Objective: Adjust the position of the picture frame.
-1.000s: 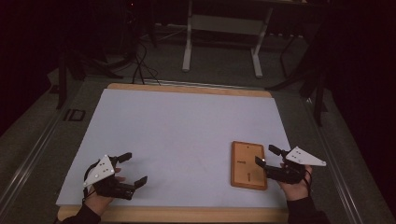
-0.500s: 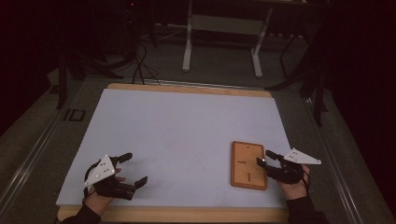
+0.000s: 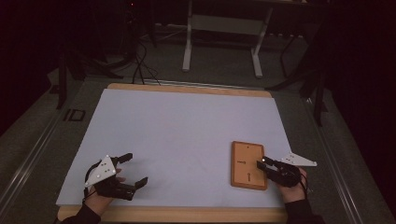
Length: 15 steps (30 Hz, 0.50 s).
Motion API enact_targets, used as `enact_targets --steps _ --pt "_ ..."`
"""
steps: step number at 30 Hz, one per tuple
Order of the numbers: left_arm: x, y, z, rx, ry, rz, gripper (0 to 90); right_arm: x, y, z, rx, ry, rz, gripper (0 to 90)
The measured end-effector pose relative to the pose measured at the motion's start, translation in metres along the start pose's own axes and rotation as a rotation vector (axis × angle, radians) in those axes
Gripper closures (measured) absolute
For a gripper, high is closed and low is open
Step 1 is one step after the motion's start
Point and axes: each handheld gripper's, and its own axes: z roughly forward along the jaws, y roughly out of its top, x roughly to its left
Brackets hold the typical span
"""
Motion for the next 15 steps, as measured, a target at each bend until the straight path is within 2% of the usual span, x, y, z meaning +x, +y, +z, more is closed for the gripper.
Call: enact_targets --steps 11,15 --pt "-0.0001 -0.0004 0.0006 0.008 0.0 0.005 0.0 -0.0001 -0.0023 0.002 0.025 -0.024 -0.012 76.4" --pt "-0.0001 -0.0005 0.0005 0.008 0.0 0.005 0.0 0.0002 -0.0036 0.0034 0.043 -0.023 -0.013 78.6"
